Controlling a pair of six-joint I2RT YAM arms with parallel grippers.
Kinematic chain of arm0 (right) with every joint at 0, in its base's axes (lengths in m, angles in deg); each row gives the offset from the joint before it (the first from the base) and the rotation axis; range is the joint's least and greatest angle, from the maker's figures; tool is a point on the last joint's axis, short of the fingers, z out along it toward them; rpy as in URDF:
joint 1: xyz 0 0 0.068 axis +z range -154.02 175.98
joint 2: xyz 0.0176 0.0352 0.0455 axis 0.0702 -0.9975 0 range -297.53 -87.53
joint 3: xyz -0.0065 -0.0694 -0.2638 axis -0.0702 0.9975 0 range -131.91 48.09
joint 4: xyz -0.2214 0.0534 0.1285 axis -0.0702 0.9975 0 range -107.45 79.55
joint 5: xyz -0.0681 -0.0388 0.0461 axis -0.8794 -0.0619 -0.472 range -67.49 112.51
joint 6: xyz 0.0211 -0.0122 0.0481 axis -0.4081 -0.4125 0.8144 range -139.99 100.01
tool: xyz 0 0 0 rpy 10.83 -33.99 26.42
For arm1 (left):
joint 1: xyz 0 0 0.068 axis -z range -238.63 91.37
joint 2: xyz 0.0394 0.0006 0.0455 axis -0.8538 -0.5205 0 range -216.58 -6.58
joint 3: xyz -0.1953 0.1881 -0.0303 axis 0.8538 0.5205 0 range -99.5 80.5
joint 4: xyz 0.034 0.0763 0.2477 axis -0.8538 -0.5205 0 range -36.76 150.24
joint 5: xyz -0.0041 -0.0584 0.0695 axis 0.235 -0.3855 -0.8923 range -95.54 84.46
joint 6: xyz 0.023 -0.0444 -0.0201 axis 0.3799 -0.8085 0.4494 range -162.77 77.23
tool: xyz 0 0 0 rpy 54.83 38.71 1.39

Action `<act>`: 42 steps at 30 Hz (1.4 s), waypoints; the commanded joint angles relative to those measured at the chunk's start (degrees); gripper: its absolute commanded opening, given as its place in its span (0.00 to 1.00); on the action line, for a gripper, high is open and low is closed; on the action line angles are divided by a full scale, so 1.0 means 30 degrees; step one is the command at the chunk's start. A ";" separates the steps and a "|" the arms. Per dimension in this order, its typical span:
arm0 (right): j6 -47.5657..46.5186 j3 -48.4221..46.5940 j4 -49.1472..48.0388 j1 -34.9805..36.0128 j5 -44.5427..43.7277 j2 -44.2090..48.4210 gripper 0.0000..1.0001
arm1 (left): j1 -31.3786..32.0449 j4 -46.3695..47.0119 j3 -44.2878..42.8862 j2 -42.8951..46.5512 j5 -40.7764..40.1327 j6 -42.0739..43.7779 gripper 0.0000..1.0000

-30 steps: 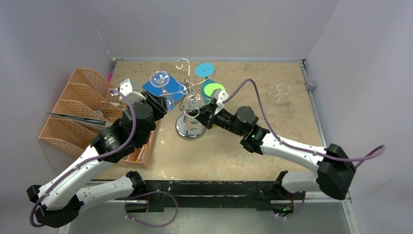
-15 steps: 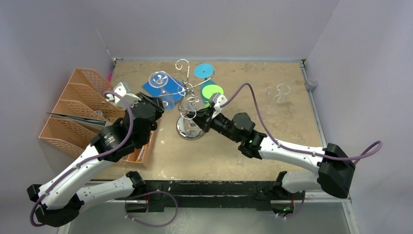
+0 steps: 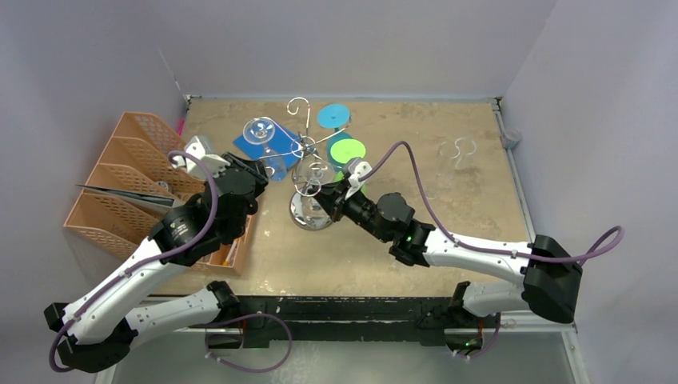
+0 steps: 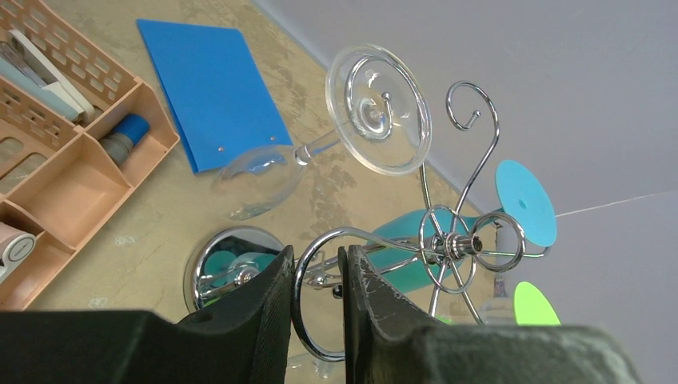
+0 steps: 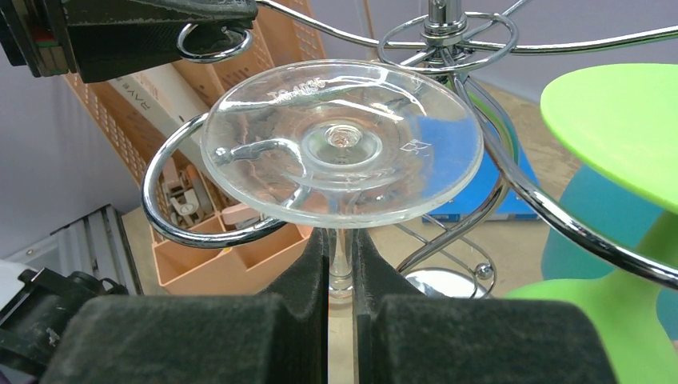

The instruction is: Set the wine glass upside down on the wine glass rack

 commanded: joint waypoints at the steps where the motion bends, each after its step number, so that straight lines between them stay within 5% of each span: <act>1: -0.0023 -0.0688 -0.1599 0.0985 -0.0817 0.0337 0.00 | 0.0020 -0.0596 -0.0270 0.0194 -0.0392 0.0197 0.01; 10: -0.1467 -0.1527 -0.1484 0.1961 -0.1482 -0.0312 0.00 | 0.0040 -0.0665 -0.0248 0.0348 -0.0316 0.0167 0.01; 28: -0.1512 -0.1918 -0.0687 0.1959 0.1669 -0.0059 0.00 | 0.0046 -0.0488 -0.0297 0.0473 -0.0415 0.0255 0.00; 42: -0.1915 -0.0955 -0.1725 0.1962 -0.1182 0.0610 0.00 | 0.0037 -0.0619 -0.0153 0.0825 -0.0453 0.0182 0.05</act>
